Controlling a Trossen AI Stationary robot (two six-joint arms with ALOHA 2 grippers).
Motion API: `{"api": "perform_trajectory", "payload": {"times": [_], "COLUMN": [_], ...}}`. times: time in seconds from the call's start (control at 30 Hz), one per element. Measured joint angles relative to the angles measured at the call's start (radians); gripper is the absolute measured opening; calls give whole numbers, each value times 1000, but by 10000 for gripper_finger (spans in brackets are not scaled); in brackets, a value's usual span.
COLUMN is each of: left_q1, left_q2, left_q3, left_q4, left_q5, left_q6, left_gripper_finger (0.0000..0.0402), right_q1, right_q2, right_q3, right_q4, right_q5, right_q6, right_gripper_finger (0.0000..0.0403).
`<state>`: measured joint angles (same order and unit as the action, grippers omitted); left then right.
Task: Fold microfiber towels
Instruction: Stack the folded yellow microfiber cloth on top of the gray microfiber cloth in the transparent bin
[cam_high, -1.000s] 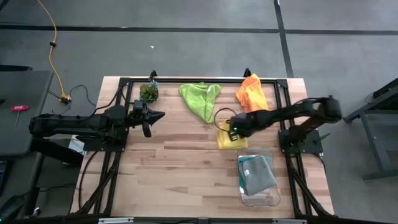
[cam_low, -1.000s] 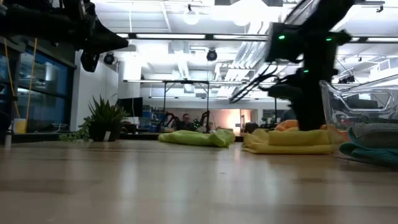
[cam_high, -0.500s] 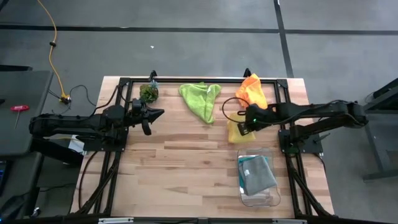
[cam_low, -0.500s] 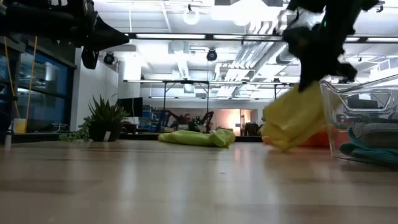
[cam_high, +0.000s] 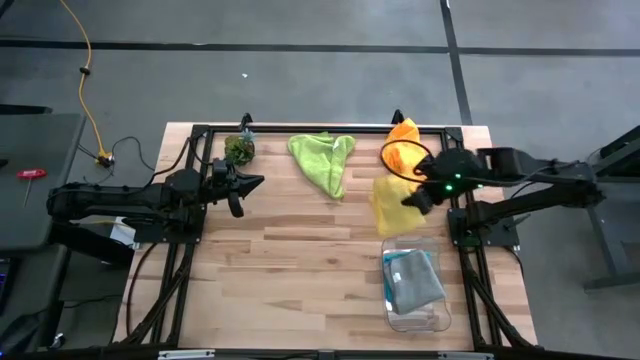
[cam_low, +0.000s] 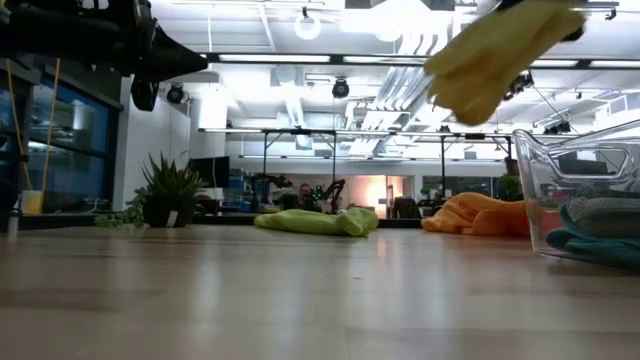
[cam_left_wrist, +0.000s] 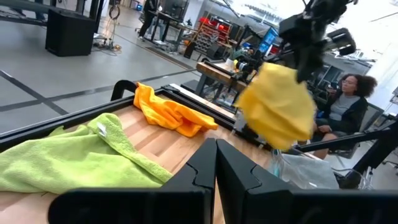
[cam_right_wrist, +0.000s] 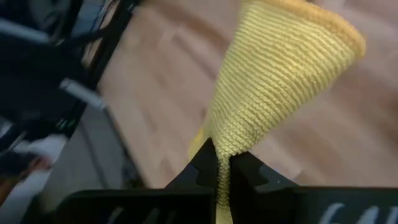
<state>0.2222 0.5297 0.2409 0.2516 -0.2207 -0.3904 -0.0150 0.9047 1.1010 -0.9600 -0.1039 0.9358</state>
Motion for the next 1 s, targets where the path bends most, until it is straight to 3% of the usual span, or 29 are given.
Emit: {"api": "perform_trajectory", "payload": {"times": [0.17,0.37,0.47,0.6,0.7,0.83,1.0], "left_q1": [0,0,0,0,0,0,0], "left_q2": [0,0,0,0,0,0,0], "left_q3": [0,0,0,0,0,0,0], "left_q4": [0,0,0,0,-1,-1,-1], "left_q5": [0,0,0,0,0,0,-10], "left_q6": [0,0,0,0,1,11,25], "left_gripper_finger": [0,0,0,0,0,0,0], "right_q1": [161,454,629,856,977,1066,1087], "right_q2": [-43,-56,-54,-12,50,163,250], "right_q3": [18,19,19,20,16,12,12], "right_q4": [-38,-31,-26,-49,-45,-30,23], "right_q5": [-22,29,129,353,474,538,640], "right_q6": [132,393,566,786,925,1060,1095], "right_gripper_finger": [0,0,0,0,0,0,0]}}
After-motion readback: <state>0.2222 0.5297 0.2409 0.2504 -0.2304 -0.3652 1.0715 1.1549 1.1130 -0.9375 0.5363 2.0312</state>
